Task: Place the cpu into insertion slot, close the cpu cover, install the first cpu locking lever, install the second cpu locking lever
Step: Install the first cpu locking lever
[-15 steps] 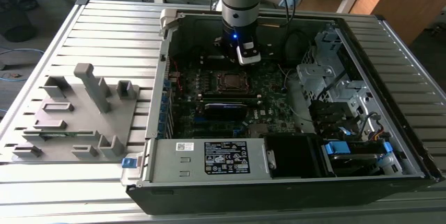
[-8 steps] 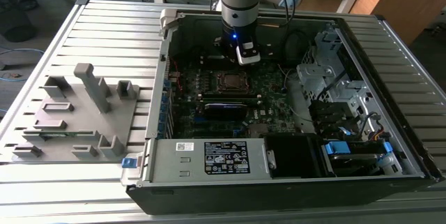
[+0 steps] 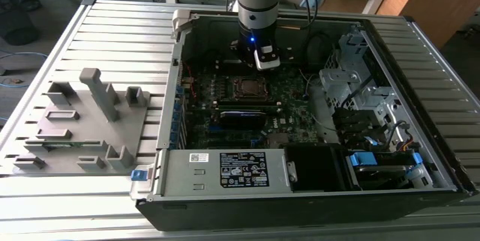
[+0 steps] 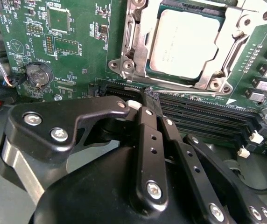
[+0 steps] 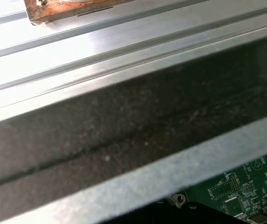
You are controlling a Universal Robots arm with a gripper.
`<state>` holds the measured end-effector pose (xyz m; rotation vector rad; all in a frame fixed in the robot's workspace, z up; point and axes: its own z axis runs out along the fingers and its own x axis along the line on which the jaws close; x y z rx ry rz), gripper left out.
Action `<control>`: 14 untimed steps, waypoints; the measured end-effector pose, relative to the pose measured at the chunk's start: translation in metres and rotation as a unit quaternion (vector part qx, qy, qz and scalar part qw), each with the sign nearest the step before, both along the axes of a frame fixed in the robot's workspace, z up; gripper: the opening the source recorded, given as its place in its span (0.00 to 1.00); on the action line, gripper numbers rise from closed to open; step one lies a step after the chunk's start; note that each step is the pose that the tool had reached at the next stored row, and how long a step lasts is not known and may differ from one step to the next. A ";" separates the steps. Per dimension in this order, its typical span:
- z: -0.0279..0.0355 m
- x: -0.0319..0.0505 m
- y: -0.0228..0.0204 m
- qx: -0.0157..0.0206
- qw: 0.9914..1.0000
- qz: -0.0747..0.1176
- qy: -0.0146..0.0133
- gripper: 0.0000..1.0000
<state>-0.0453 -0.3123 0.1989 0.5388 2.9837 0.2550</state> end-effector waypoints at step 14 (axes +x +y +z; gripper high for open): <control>-0.0002 0.0000 -0.0031 0.003 1.000 0.000 -0.002 0.11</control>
